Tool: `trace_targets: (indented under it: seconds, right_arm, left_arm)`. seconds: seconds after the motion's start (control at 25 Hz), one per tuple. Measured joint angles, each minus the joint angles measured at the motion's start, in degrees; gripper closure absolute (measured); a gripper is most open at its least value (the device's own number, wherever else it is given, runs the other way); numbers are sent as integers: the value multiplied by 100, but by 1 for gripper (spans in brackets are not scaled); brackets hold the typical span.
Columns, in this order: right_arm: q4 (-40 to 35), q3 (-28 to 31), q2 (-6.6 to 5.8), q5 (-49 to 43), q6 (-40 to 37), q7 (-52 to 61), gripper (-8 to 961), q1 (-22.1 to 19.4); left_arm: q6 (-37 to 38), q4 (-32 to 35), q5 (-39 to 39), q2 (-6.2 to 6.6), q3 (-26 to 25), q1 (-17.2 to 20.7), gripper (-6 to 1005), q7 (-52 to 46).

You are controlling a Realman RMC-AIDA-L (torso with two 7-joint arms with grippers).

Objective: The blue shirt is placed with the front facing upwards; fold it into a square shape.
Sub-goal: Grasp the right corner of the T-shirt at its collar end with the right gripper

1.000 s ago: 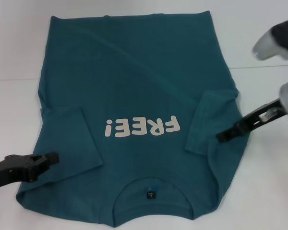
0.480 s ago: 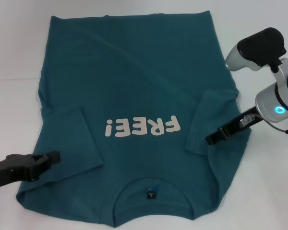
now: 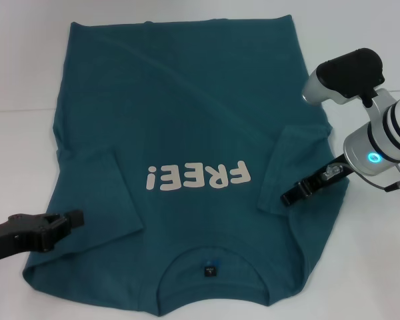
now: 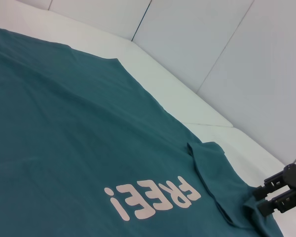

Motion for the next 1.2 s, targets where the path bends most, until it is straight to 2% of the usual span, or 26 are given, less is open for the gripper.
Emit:
trace_targets:
  seconds: [0.4,0.88,1.0,1.2]
  right_arm:
    - [470,8,-1,-124,233,189,291,213]
    - [607,-19,9,-645,190,565,320,373]
    - [610,-19,-1,-649,156,573,566,377]
    - [610,-17,-5,-650,97,589,776,382]
  left_arm:
    - [0,-3,0,9,-38,0,942,27]
    - [-4,-39,0,31,-113,-4,933,44]
    - [-7,-43,0,40,-115,-10,930,45]
    - [-9,-45,7,44,-115,-9,927,53]
